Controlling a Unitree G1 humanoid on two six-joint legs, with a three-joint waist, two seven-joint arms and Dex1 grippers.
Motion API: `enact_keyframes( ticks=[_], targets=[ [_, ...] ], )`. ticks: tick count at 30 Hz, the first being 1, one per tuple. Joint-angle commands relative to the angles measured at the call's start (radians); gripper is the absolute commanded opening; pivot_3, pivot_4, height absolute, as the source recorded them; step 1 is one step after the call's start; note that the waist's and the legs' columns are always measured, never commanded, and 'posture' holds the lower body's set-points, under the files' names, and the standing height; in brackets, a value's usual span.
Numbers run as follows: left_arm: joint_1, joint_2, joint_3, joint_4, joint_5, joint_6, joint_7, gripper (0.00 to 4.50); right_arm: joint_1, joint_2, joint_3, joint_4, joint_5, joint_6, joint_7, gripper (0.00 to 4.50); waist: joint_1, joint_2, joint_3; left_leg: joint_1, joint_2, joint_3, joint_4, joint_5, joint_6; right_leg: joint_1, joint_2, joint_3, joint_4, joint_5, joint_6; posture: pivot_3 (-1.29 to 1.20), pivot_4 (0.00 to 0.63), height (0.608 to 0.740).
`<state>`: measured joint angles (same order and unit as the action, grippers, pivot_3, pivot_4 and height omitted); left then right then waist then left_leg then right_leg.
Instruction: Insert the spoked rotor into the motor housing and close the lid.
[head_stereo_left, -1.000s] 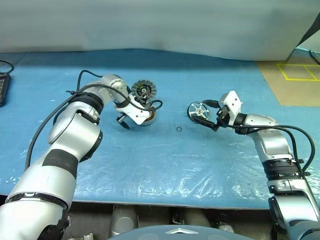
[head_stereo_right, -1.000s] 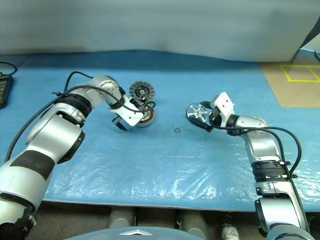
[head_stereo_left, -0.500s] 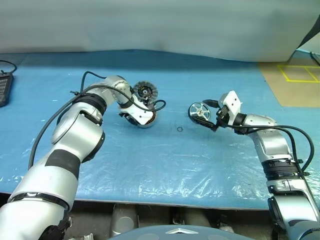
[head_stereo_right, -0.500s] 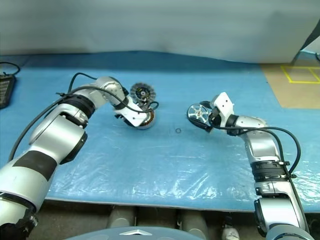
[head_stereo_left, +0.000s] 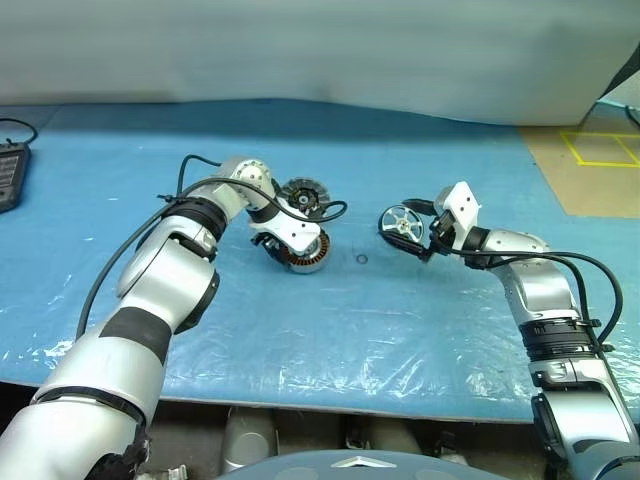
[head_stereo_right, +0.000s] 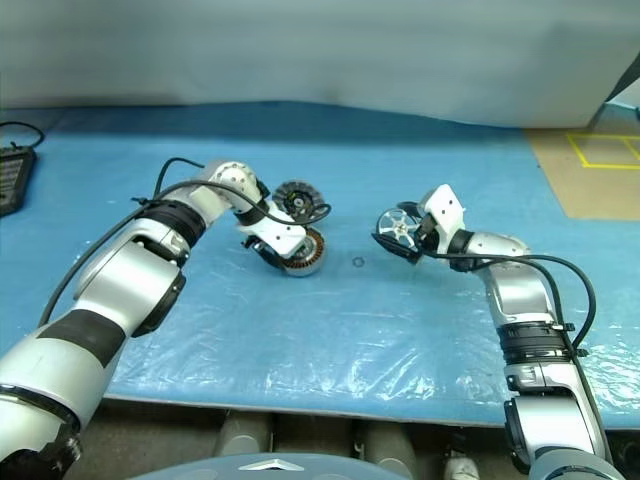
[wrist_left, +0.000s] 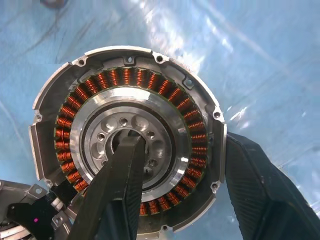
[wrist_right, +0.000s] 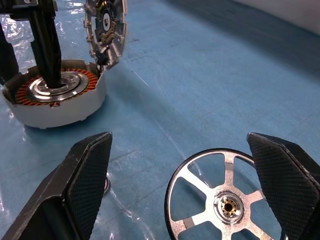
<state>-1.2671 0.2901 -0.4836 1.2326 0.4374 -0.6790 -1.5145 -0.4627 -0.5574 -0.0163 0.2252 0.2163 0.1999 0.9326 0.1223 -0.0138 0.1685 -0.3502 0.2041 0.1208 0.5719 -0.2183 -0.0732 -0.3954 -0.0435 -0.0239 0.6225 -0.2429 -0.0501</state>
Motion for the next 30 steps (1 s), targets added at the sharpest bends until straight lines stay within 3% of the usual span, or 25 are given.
enact_keyframes(
  ticks=[1,8,17,28,30],
  targets=[
    [0.024,-0.009,0.004,-0.095,-0.114,0.051,-0.097,2.31,0.003,0.008,-0.016,-0.022,0.017,-0.026,-0.01,4.5,0.002,0.0,0.0,0.0,0.0,0.0,0.0,0.0,0.0,0.0,0.0,0.0,0.0,0.0,0.0,0.0,0.15,0.74],
    [0.129,0.118,-0.232,-0.44,-0.356,0.199,-0.1,2.31,0.01,0.027,-0.021,-0.02,0.017,-0.041,-0.033,4.5,-0.001,0.002,0.001,-0.002,0.001,0.001,-0.001,0.001,0.002,-0.004,0.001,0.0,0.001,0.0,0.0,0.0,0.15,0.74],
    [0.173,0.275,-0.411,-0.745,-0.522,0.322,-0.1,2.31,0.018,0.057,-0.025,-0.006,0.015,-0.07,-0.067,4.5,-0.005,0.005,0.003,-0.002,0.001,0.002,-0.002,0.0,0.0,-0.006,0.001,0.001,0.0,0.0,-0.001,0.0,0.15,0.74],
    [0.191,0.266,-0.42,-0.747,-0.524,0.332,-0.1,2.31,0.044,0.071,-0.023,-0.022,0.02,-0.078,-0.088,4.5,-0.024,0.006,0.004,-0.003,0.001,0.002,-0.002,0.0,-0.001,-0.006,0.001,0.001,0.0,0.0,0.0,0.0,0.15,0.74],
    [0.186,0.249,-0.408,-0.708,-0.528,0.314,-0.1,2.71,0.044,0.071,-0.024,-0.023,0.021,-0.077,-0.089,4.5,-0.025,0.006,0.004,-0.003,0.001,0.002,-0.002,0.0,-0.001,-0.006,0.001,0.001,0.0,0.0,0.0,0.0,0.15,0.74]
  ],
)
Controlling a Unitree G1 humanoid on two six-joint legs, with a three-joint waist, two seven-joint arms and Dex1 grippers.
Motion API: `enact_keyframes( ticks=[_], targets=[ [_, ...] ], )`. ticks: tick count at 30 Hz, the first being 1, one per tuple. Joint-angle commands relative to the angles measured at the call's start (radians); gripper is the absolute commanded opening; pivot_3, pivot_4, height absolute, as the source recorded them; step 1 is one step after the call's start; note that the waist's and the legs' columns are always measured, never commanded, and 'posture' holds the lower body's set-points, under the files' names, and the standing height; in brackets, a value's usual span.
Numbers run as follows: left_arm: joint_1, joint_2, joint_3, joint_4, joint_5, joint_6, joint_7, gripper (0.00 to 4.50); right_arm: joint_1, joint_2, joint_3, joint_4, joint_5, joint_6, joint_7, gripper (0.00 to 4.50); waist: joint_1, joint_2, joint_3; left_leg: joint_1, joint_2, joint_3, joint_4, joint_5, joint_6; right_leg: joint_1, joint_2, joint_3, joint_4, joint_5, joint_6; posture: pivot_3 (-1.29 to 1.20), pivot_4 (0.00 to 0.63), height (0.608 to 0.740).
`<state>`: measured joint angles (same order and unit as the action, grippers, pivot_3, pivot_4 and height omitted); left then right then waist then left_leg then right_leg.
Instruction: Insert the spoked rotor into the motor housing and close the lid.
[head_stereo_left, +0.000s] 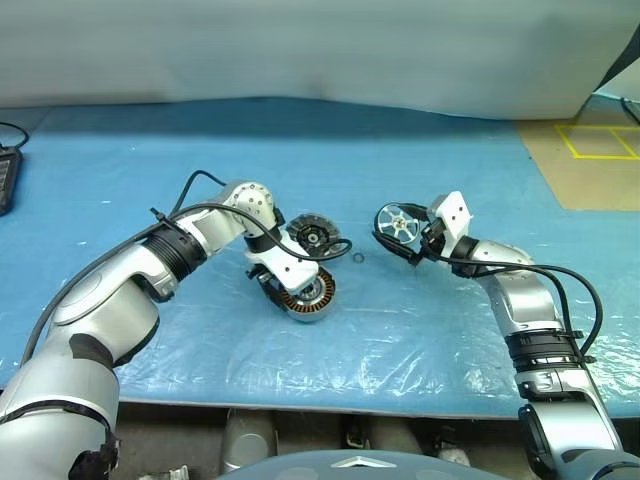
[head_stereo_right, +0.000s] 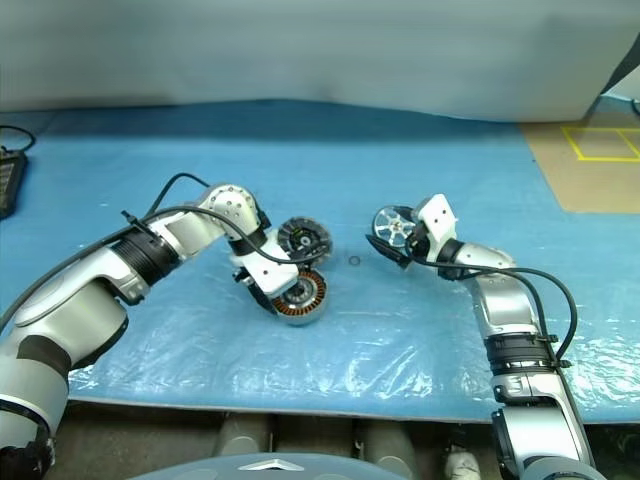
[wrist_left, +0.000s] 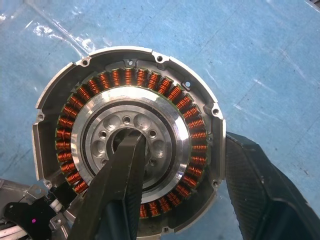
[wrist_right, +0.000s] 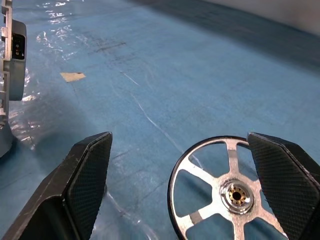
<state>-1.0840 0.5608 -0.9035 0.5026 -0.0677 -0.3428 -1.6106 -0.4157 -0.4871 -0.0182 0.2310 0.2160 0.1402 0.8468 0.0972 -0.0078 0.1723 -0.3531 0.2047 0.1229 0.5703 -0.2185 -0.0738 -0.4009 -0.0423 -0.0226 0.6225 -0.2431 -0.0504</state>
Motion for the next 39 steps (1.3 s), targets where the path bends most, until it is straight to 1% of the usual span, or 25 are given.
enact_keyframes(
  ticks=[1,3,5,11,14,18,20,23,26,28,31,34,36,39],
  targets=[
    [-0.001,-0.024,0.013,0.037,-0.026,-0.029,-0.004,2.89,-0.002,0.0,-0.022,-0.029,0.021,-0.017,-0.004,4.5,0.0,0.0,0.0,0.0,0.0,0.0,0.0,0.0,0.0,0.0,0.0,0.0,0.0,0.0,0.0,0.0,0.15,0.74],
    [0.004,-0.033,0.035,0.055,-0.038,-0.027,-0.004,3.47,-0.002,-0.001,-0.022,-0.03,0.021,-0.018,-0.004,4.5,-0.001,0.0,0.0,0.0,0.0,0.0,0.001,0.0,0.0,0.0,0.0,0.0,0.0,0.0,0.0,0.0,0.15,0.74],
    [0.003,-0.012,0.025,0.03,-0.089,0.018,-0.004,4.19,-0.001,-0.002,-0.022,-0.031,0.022,-0.016,-0.002,4.5,-0.001,0.0,0.0,0.0,0.0,0.0,0.001,0.0,0.0,0.0,0.0,0.0,0.001,0.0,0.0,0.0,0.15,0.74],
    [-0.007,0.071,0.0,-0.046,-0.209,0.066,-0.004,4.19,-0.002,0.001,-0.016,-0.036,0.028,-0.011,0.011,4.5,-0.002,0.0,0.0,0.0,0.0,0.0,0.0,0.0,0.0,0.0,0.001,0.0,0.001,0.0,0.0,0.0,0.15,0.74],
    [-0.004,0.151,-0.01,-0.113,-0.303,0.13,-0.004,4.19,-0.002,0.006,-0.012,-0.04,0.041,-0.001,0.028,4.5,-0.003,0.0,0.0,0.0,0.0,0.0,0.0,0.0,0.0,0.0,0.001,0.0,0.0,0.0,0.0,0.0,0.15,0.74],
    [0.026,0.283,-0.031,-0.189,-0.431,0.167,-0.004,4.19,0.004,0.012,0.004,-0.055,0.052,0.017,0.049,4.5,-0.004,0.001,0.001,0.001,0.001,0.0,0.0,0.0,0.0,0.0,0.001,0.0,0.001,0.0,0.0,0.0,0.15,0.74],
    [0.049,0.327,-0.025,-0.187,-0.478,0.174,-0.004,4.19,0.014,0.016,0.016,-0.065,0.055,0.029,0.063,4.5,-0.004,0.002,0.001,0.001,0.001,0.0,0.0,0.0,0.0,0.0,0.001,0.001,0.0,0.0,0.0,0.0,0.15,0.74],
    [0.099,0.364,0.012,-0.147,-0.547,0.192,-0.004,4.19,0.028,0.028,0.026,-0.06,0.05,0.034,0.066,4.5,-0.003,0.002,0.001,0.002,0.001,0.0,0.0,0.0,0.0,-0.001,0.001,0.0,0.0,0.0,0.0,0.0,0.15,0.74],
    [0.177,0.346,0.097,-0.116,-0.594,0.201,-0.004,4.19,0.046,0.031,0.033,-0.065,0.043,0.033,0.067,4.5,-0.001,0.002,0.001,0.002,0.001,0.0,0.001,0.0,0.0,-0.001,0.001,0.0,0.0,0.0,0.0,0.0,0.15,0.74],
    [0.249,0.279,0.221,-0.092,-0.606,0.199,0.001,4.19,0.057,0.03,0.034,-0.076,0.044,0.039,0.069,4.5,-0.001,0.002,0.001,0.002,0.001,0.0,0.001,0.0,0.0,-0.001,0.0,0.0,0.0,0.0,0.0,0.0,0.15,0.74],
    [0.367,0.17,0.376,-0.115,-0.575,0.209,0.178,4.19,0.087,0.018,0.045,-0.107,0.041,0.056,0.08,4.5,-0.001,0.003,0.0,0.001,0.0,0.0,0.002,0.0,0.0,0.0,-0.001,-0.001,0.001,0.0,0.0,0.0,0.15,0.74],
    [0.429,0.103,0.487,-0.179,-0.545,0.258,0.305,4.19,0.103,0.006,0.047,-0.127,0.043,0.065,0.092,4.5,-0.004,0.003,0.0,-0.002,0.001,0.0,0.002,0.0,0.0,0.0,0.0,-0.001,0.001,0.0,0.0,0.0,0.15,0.74],
    [0.467,0.068,0.537,-0.21,-0.501,0.275,0.396,4.19,0.109,-0.004,0.058,-0.132,0.037,0.063,0.105,4.5,-0.007,0.003,0.0,-0.001,0.001,0.0,0.002,0.0,0.0,0.0,0.0,-0.001,0.001,0.0,0.0,0.0,0.15,0.74],
    [0.52,0.032,0.598,-0.248,-0.476,0.34,0.486,4.19,0.103,-0.008,0.086,-0.122,0.012,0.05,0.115,4.5,-0.016,0.003,0.0,0.0,0.001,0.0,0.002,0.0,0.0,0.001,0.0,0.0,0.001,0.0,0.0,0.0,0.15,0.74]
  ],
)
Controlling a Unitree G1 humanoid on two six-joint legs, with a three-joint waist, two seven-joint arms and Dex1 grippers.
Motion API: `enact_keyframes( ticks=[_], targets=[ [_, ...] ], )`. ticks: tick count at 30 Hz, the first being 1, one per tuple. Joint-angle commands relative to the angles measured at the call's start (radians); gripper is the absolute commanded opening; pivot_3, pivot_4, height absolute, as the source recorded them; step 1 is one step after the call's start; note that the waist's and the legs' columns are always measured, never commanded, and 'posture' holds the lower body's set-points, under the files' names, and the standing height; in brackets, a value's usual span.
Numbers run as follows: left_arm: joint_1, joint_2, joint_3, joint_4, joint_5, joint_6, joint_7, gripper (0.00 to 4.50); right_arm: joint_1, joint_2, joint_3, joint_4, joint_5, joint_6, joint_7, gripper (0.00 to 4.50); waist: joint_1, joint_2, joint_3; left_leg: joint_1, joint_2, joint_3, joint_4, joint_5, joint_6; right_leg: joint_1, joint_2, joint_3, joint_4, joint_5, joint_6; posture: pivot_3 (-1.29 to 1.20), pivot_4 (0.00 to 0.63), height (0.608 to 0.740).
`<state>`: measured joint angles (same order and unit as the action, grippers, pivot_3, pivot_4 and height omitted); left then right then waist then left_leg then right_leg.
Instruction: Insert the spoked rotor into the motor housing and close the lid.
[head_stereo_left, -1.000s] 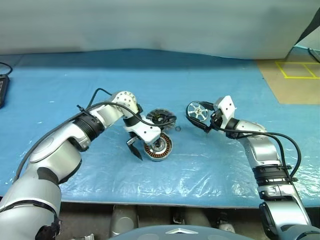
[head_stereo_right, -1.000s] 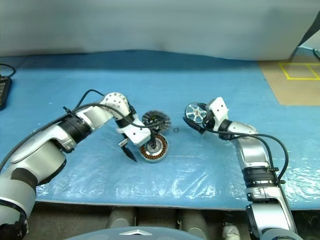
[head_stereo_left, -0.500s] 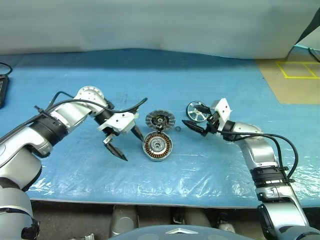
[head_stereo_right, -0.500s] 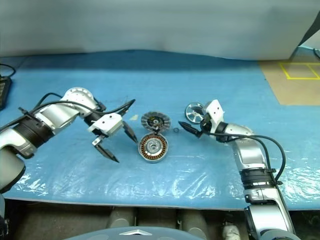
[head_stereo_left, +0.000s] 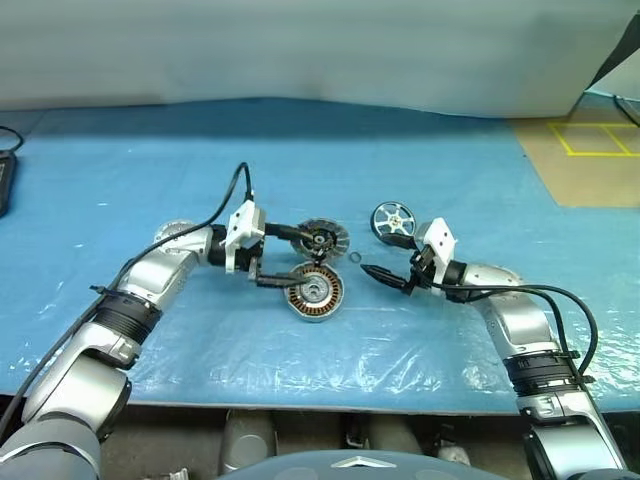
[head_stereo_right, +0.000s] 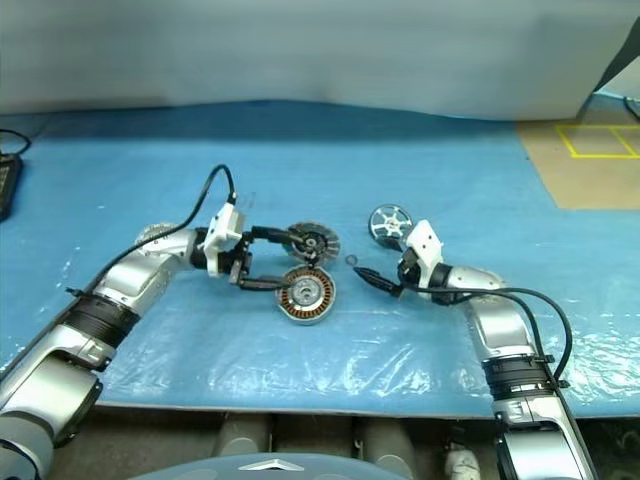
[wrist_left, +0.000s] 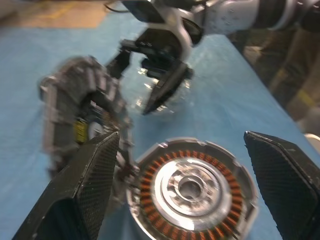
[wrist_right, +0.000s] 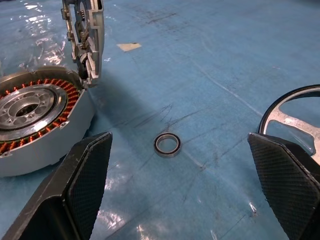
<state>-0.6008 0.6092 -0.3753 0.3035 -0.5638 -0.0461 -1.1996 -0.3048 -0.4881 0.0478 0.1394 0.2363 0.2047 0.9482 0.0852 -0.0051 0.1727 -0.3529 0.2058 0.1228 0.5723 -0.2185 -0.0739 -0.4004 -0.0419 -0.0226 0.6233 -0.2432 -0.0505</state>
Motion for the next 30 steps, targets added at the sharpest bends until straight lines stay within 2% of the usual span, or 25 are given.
enact_keyframes(
  ticks=[1,10,17,30],
  targets=[
    [0.06,-0.022,0.09,-0.072,0.02,0.06,0.09,4.19,-0.013,-0.007,0.027,-0.026,-0.013,-0.017,0.015,4.5,-0.009,0.0,0.0,0.0,0.0,0.0,0.0,0.0,0.0,0.0,0.0,0.0,0.0,0.0,0.0,0.0,0.15,0.74],
    [0.207,-0.013,0.237,-0.259,0.022,0.145,0.132,4.19,-0.035,0.004,0.071,0.009,-0.056,-0.036,0.007,4.5,-0.018,0.0,0.0,0.001,0.0,0.0,0.0,0.0,0.0,0.0,0.0,0.0,0.0,0.0,0.0,0.0,0.15,0.74],
    [0.286,0.002,0.296,-0.34,0.006,0.186,0.071,4.19,-0.083,0.036,0.085,0.087,-0.071,-0.047,-0.003,4.5,-0.018,0.0,0.0,0.002,0.0,0.0,0.0,0.0,0.001,0.0,0.0,0.001,0.0,0.0,-0.001,0.0,0.15,0.74],
    [0.381,0.0,0.28,-0.369,0.131,0.088,0.032,4.19,-0.137,0.086,0.113,0.209,-0.12,-0.077,-0.03,4.5,-0.019,0.0,0.0,0.002,0.001,0.001,0.0,0.002,0.003,0.0,0.0,0.001,0.0,-0.001,-0.002,0.0,0.15,0.74]
  ],
)
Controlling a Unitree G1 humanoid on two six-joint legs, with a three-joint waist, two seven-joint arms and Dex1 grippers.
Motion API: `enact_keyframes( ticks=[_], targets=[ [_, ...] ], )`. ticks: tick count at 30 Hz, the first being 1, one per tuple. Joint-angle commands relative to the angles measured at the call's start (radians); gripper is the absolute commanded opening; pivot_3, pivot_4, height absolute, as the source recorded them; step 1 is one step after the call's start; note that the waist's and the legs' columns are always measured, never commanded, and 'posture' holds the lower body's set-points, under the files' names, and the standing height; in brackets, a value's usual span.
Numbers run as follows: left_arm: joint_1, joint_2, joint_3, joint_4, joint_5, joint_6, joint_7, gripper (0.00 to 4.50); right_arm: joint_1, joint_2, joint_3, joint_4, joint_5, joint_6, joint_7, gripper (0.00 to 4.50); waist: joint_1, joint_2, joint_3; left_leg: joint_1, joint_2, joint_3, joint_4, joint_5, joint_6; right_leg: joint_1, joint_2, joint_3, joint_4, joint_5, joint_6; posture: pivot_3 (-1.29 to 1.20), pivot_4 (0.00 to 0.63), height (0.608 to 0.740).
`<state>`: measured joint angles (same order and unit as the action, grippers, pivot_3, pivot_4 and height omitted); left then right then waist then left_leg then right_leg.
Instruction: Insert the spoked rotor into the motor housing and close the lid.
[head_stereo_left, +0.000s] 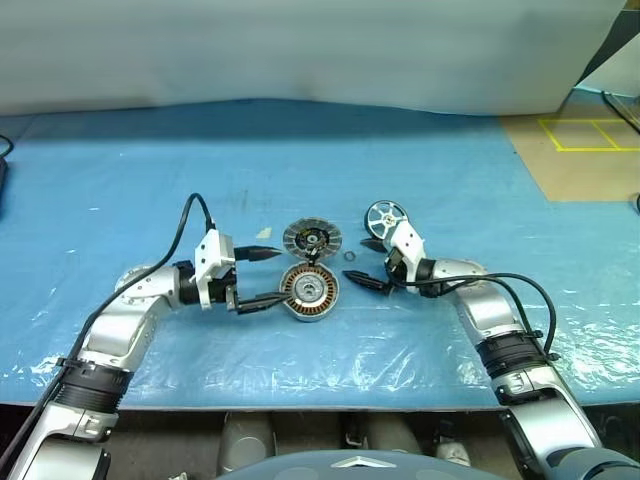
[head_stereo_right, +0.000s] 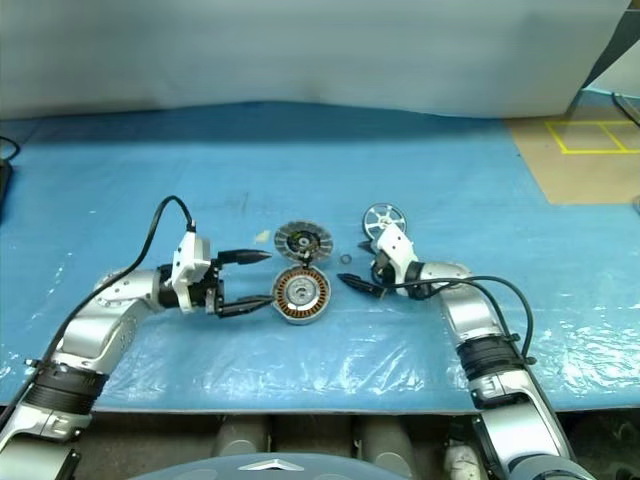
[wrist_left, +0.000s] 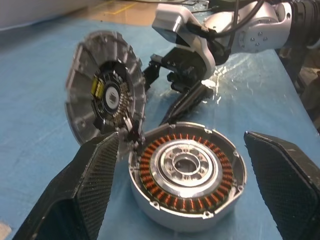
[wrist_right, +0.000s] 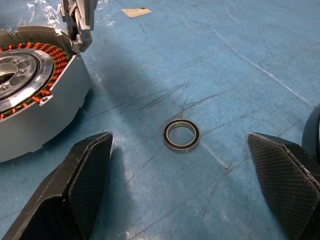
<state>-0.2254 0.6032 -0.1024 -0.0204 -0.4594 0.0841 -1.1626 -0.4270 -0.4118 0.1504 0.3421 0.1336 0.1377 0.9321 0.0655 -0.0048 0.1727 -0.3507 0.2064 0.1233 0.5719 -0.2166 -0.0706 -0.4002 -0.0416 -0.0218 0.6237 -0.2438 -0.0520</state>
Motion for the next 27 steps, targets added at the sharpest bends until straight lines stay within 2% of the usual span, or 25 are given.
enact_keyframes(
  ticks=[1,2,3,6,19,21,23,27],
  targets=[
    [0.008,0.004,0.005,-0.044,0.037,-0.052,-0.006,4.19,-0.015,0.01,0.013,0.015,-0.024,-0.012,-0.019,4.5,0.0,0.0,0.0,0.0,0.0,0.0,0.0,0.0,0.0,0.0,0.0,0.0,0.0,0.0,0.0,0.0,0.15,0.74],
    [0.01,0.001,0.003,-0.043,0.045,-0.059,-0.007,4.23,-0.015,0.011,0.014,0.02,-0.029,-0.015,-0.021,4.15,0.0,0.0,0.0,0.0,0.0,0.0,0.0,0.0,0.0,0.0,0.0,0.0,0.0,0.0,0.0,0.0,0.15,0.74],
    [0.01,-0.005,0.001,-0.043,0.049,-0.059,-0.005,4.23,-0.014,0.011,0.014,0.022,-0.031,-0.016,-0.021,4.01,0.0,0.0,0.0,0.0,0.0,0.0,0.001,0.0,0.0,0.0,0.0,0.0,0.0,0.0,-0.001,0.0,0.15,0.74],
    [0.013,-0.019,-0.008,-0.048,0.055,-0.053,0.001,4.23,-0.012,0.014,0.015,0.017,-0.029,-0.014,-0.02,2.98,0.0,0.0,0.0,0.0,0.0,0.0,0.001,0.0,0.0,0.001,0.0,0.0,0.0,-0.002,-0.004,0.0,0.15,0.74],
    [-0.013,-0.057,-0.032,-0.04,0.092,-0.033,0.015,4.23,-0.035,0.048,0.032,0.102,-0.063,-0.037,-0.063,2.98,-0.004,0.0,0.0,0.002,0.0,0.001,0.001,0.0,-0.001,0.002,0.0,0.0,0.0,-0.001,-0.006,0.0,0.15,0.74],
    [-0.017,-0.063,-0.033,-0.034,0.097,-0.034,0.018,4.23,-0.038,0.05,0.037,0.119,-0.073,-0.042,-0.069,2.66,-0.007,0.0,0.0,0.002,0.0,0.001,0.001,0.001,-0.001,0.002,-0.001,0.0,0.0,-0.001,-0.007,0.0,0.15,0.74],
    [-0.022,-0.065,-0.032,-0.02,0.103,-0.038,0.021,4.23,-0.031,0.045,0.036,0.12,-0.075,-0.042,-0.069,2.15,-0.011,0.001,-0.001,0.002,0.0,0.001,0.001,0.001,-0.001,0.002,-0.001,0.0,0.0,-0.001,-0.007,0.0,0.15,0.74],
    [-0.028,-0.065,-0.024,0.013,0.111,-0.052,0.013,4.23,-0.015,0.029,0.031,0.105,-0.069,-0.039,-0.057,0.79,-0.015,0.001,-0.001,0.002,0.0,0.001,0.001,0.001,-0.001,0.002,-0.001,0.0,0.0,-0.001,-0.007,0.0,0.15,0.74]
  ],
)
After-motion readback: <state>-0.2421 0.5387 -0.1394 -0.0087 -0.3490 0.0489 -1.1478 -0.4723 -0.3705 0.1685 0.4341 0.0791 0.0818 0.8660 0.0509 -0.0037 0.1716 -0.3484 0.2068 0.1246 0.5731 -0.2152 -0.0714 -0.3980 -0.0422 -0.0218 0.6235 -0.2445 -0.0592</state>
